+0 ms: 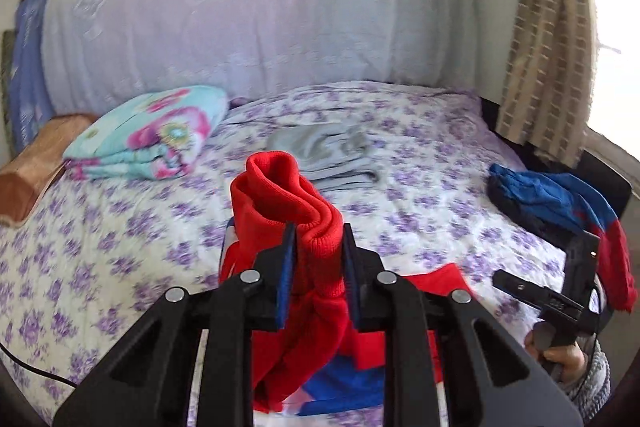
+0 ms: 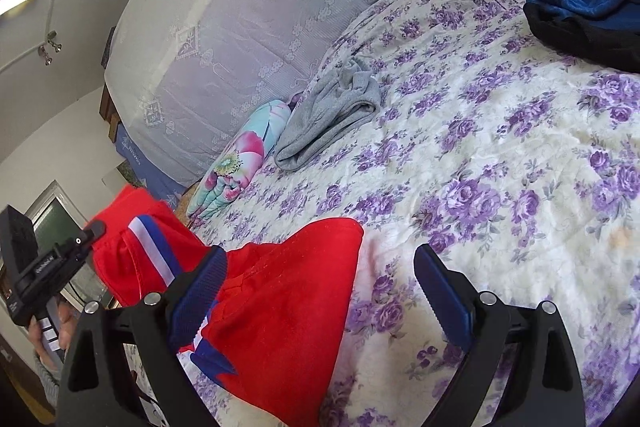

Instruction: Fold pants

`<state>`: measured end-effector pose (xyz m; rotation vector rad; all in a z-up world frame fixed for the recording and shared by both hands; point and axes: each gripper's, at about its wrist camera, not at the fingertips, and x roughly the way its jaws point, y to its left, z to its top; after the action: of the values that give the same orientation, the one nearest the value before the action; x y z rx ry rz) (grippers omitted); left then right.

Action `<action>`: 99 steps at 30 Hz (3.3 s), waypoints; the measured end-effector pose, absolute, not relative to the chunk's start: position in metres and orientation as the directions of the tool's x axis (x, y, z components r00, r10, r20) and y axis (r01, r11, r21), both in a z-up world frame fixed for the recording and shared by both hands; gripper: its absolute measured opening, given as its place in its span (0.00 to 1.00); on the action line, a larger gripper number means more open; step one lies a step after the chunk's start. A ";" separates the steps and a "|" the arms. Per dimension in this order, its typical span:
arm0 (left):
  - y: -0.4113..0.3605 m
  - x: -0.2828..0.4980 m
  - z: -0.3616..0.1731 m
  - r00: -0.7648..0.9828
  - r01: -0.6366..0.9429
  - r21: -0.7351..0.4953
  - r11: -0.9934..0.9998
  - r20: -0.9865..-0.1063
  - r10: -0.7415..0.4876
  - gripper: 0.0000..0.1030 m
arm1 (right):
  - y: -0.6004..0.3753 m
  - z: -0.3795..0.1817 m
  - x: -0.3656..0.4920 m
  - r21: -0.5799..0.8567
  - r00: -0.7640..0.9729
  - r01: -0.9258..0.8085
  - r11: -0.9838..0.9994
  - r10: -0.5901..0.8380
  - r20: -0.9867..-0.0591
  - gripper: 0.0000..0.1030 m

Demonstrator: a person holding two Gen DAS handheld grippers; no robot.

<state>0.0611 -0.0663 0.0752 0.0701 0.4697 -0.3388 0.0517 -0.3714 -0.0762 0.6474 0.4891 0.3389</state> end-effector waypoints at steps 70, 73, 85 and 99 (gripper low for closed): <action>-0.046 0.099 -0.073 0.625 0.232 -0.127 0.964 -0.740 -0.248 0.96 | -0.275 -0.064 0.051 -0.039 0.781 -0.224 0.974 0.156 -0.604 0.96; -0.046 0.103 -0.087 0.614 0.212 -0.147 0.966 -0.749 -0.249 0.96 | -0.293 -0.081 0.070 0.138 0.690 -0.230 0.963 0.261 -0.675 0.96; -0.050 0.097 -0.084 0.655 0.195 -0.080 0.978 -0.731 -0.191 0.96 | -0.291 -0.056 0.049 0.094 0.783 -0.220 0.971 0.233 -0.577 0.96; -0.056 0.095 -0.076 0.661 0.184 -0.021 0.983 -0.737 -0.139 0.96 | -0.257 -0.013 0.049 0.035 0.834 -0.381 0.924 0.359 -0.419 0.92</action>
<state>0.0951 -0.0556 -0.0755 0.0573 0.8289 -0.1827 0.0494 -0.2575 -0.0126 -0.0507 0.4338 0.3921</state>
